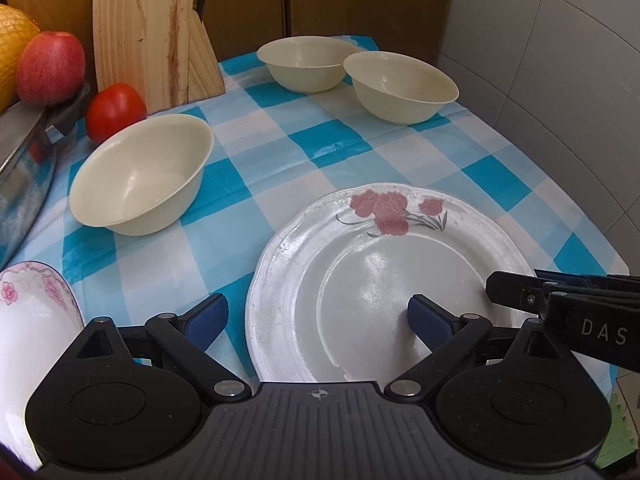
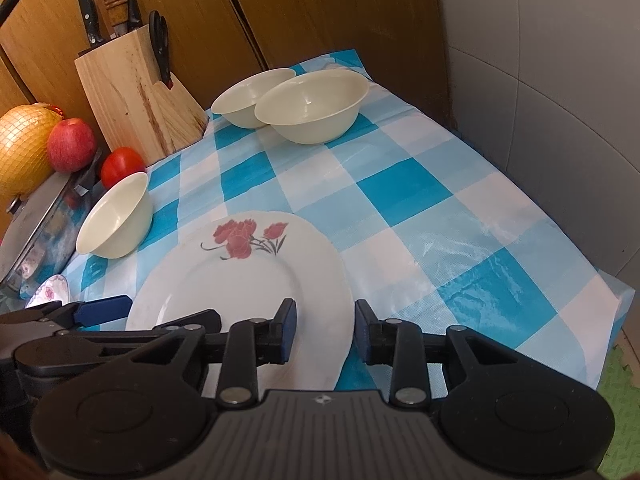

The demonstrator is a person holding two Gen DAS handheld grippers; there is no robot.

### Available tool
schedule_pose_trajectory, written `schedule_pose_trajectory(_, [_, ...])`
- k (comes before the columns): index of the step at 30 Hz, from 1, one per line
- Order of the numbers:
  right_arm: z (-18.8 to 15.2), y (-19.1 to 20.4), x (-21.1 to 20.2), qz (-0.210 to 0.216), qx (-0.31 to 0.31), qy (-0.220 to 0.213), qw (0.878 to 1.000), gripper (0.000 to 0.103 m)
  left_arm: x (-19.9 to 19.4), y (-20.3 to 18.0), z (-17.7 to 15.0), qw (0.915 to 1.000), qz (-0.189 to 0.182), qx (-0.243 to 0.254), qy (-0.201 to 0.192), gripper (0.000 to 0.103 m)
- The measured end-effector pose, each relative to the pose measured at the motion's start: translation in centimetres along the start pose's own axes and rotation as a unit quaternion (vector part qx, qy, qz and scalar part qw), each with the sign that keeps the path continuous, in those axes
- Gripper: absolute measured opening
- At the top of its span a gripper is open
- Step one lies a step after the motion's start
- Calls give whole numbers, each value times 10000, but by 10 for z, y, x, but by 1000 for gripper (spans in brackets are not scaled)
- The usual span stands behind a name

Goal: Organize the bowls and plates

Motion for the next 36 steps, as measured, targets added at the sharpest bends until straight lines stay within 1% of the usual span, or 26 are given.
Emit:
schedule_pose_trajectory(2, [0, 0, 0, 2, -7, 1, 10000, 30, 0, 0, 0, 10000, 11, 2, -11, 99])
schedule_pose_trajectory(6, [0, 0, 0, 33, 10, 7, 10000, 31, 1, 2, -1, 10000, 50, -30, -22, 103])
schedule_pose_trajectory(12, [0, -1, 0, 70, 39, 9, 10000, 32, 1, 4, -1, 9999, 26, -101, -49, 103])
schedule_pose_trajectory(21, [-2, 1, -1, -19, -113, -118, 9999, 31, 1, 0, -1, 9999, 64, 79, -73, 103])
schedule_pose_trajectory(23, [-3, 2, -2, -51, -183, -167, 9997, 31, 1, -1, -1, 9999, -71, 90, -102, 99])
schedule_pose_trajectory(24, [-3, 2, -2, -62, -205, -180, 9996, 30, 0, -3, -1, 9997, -188, 117, -116, 94])
schedule_pose_trajectory(25, [-3, 2, -2, -59, -220, -190, 9996, 30, 0, -5, -1, 9995, -257, 143, -115, 92])
schedule_pose_trajectory(31, [-3, -2, -2, 13, -103, -123, 9999, 28, 0, -8, -2, 9996, -214, 141, -90, 91])
schedule_pose_trajectory(36, [-3, -2, -3, 12, -121, -141, 9998, 28, -1, -9, -3, 9997, -187, 112, -73, 90])
Point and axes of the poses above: each gripper's, at about its wrist camera, not at the fingertips, and x roughly the way its jaws point, y to its left, z to its top, the point moved 6 cm from there along x, roughly the way its jaws point, and after that the axes turned 15 degrees about -z, right-handed, at the moved point
